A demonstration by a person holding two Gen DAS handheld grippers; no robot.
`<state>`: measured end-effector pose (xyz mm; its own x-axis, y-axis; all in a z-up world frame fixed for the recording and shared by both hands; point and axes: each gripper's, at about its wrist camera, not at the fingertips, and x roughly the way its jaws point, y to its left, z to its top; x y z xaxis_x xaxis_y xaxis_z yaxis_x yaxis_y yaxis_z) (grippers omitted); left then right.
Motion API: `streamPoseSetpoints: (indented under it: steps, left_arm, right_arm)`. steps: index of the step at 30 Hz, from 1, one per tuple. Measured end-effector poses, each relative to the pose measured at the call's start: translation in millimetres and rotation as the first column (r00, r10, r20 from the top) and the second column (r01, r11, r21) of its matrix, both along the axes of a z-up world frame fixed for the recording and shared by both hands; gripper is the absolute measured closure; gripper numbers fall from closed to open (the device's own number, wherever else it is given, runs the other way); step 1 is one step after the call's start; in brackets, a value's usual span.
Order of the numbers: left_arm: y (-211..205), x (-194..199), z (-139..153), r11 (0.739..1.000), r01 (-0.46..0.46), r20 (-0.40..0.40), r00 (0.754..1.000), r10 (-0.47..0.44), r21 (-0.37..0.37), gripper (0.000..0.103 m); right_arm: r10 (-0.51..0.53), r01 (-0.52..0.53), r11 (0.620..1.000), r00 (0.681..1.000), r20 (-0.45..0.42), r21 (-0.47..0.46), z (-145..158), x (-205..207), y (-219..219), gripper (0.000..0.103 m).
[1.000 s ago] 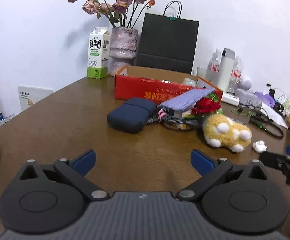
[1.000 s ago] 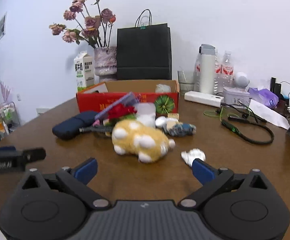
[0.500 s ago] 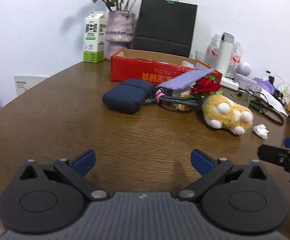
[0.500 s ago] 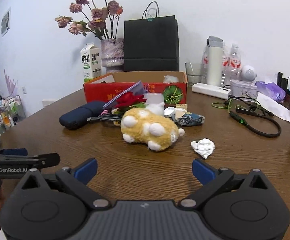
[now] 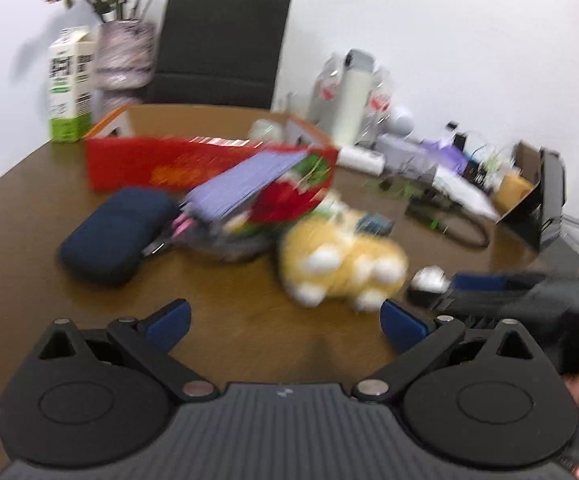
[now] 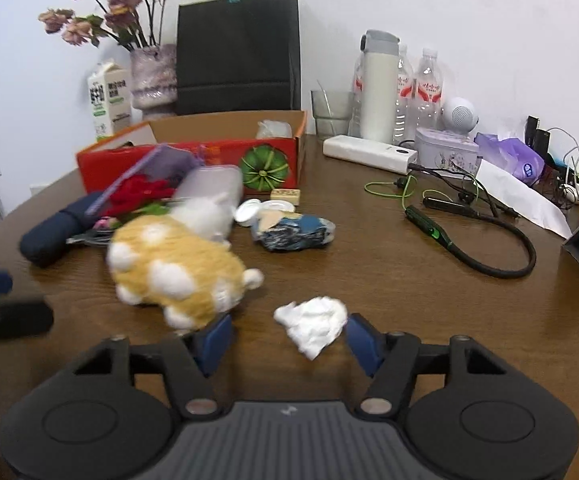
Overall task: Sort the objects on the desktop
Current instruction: 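Grasp the yellow plush toy with left tool while right tool grasps crumpled paper, then carry the plush toy and crumpled paper into the red box and release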
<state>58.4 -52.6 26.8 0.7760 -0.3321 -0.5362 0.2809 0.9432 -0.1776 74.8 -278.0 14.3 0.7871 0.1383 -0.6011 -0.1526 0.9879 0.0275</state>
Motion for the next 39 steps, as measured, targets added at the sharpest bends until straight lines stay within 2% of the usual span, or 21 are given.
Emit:
streamPoseSetpoints:
  steps: [1,3,4,5,8,9,10,11,13,16,20,24,26,29,33,35,36,37,39]
  left_arm:
    - [-5.5,8.3,1.0,1.000,0.007,0.004,1.000,-0.007,-0.013,0.000]
    - [-19.4,32.8,-0.7,1.000,-0.001,-0.004,1.000,0.001,-0.027,0.000]
    - [-24.2,45.4,-2.8,0.999,-0.018,-0.035,0.999,0.017,-0.029,0.001]
    - [-28.3,61.0,-5.7,0.999,-0.038,-0.080,0.996,0.035,-0.039,0.002]
    - [-31.8,89.7,-10.6,0.990,-0.051,-0.142,0.989,0.032,-0.128,0.005]
    - [-34.3,96.0,-11.2,0.990,-0.056,-0.161,0.986,0.034,-0.131,0.011]
    - [-38.5,103.4,-13.2,0.992,-0.056,-0.203,0.979,0.031,-0.117,0.032]
    - [-38.8,104.8,-14.7,0.990,-0.056,-0.239,0.971,0.025,-0.126,0.036]
    - [-34.4,97.7,-13.9,0.986,-0.062,-0.249,0.968,0.022,-0.153,0.042]
    - [-27.3,70.9,-10.6,0.991,-0.052,-0.247,0.969,0.020,-0.124,0.044]
    - [-11.1,36.7,-7.6,0.992,-0.014,-0.261,0.965,-0.019,-0.125,0.045]
    - [13.4,13.8,-4.7,0.983,-0.011,-0.320,0.946,-0.049,-0.181,0.052]
    - [23.7,-0.6,2.1,0.984,-0.001,-0.293,0.955,-0.052,-0.178,0.055]
    - [36.7,-16.4,5.5,0.992,-0.020,-0.253,0.967,-0.012,-0.124,0.056]
    - [49.6,-26.0,5.0,0.993,-0.028,-0.248,0.969,-0.002,-0.116,0.051]
    - [41.1,-26.6,9.5,0.998,0.020,-0.211,0.977,-0.031,-0.052,0.036]
    - [36.6,-24.3,10.3,0.999,0.046,-0.190,0.980,-0.051,-0.028,0.032]
    - [30.9,-18.6,9.4,0.997,0.073,-0.175,0.982,-0.073,-0.004,0.029]
    - [20.0,-4.8,2.5,0.996,0.075,-0.224,0.973,-0.061,0.055,0.034]
  right_arm:
    - [0.002,-0.002,1.000,1.000,-0.006,-0.008,-2.9,6.6,-1.1,0.044]
    - [-0.005,0.005,1.000,1.000,-0.026,-0.003,-7.6,17.3,-3.9,0.058]
    - [-0.006,0.006,1.000,0.999,-0.034,0.010,-8.4,21.1,-5.8,0.061]
    - [-0.005,0.006,1.000,1.000,-0.030,0.017,-7.6,22.8,-7.3,0.063]
    - [-0.001,0.003,0.999,1.000,-0.029,0.043,-8.5,26.7,-11.2,0.067]
    - [-0.001,0.002,0.999,1.000,-0.027,0.047,-8.8,26.9,-11.9,0.068]
    - [0.003,-0.002,0.999,1.000,-0.026,0.047,-8.7,27.0,-11.9,0.069]
    - [0.008,-0.007,0.999,1.000,-0.024,0.048,-8.7,26.5,-11.6,0.072]
    - [0.018,-0.017,0.999,1.000,-0.022,0.044,-8.7,26.4,-11.1,0.075]
    - [0.030,-0.029,0.999,0.999,-0.025,0.043,-8.1,24.7,-11.1,0.077]
    - [0.043,-0.042,0.998,0.999,-0.021,0.044,-7.6,17.2,-9.1,0.078]
    - [0.040,-0.039,0.998,0.999,-0.019,0.045,-7.1,8.9,-4.8,0.078]
    - [0.046,-0.044,0.996,0.999,-0.025,0.077,-6.1,1.3,-4.1,0.078]
    - [0.056,-0.052,0.991,0.998,-0.032,0.121,-4.9,-13.9,-0.2,0.079]
    - [0.089,-0.085,0.989,0.996,-0.026,0.119,0.2,-35.1,13.0,0.079]
    - [0.106,-0.103,0.988,0.994,-0.019,0.116,3.4,-44.3,18.9,0.079]
    - [0.109,-0.106,0.987,0.994,-0.017,0.121,4.6,-46.7,20.6,0.079]
    - [0.111,-0.108,0.986,0.994,-0.017,0.127,5.6,-48.1,22.1,0.079]
    - [0.111,-0.108,0.986,0.994,-0.019,0.126,7.0,-49.4,24.6,0.079]
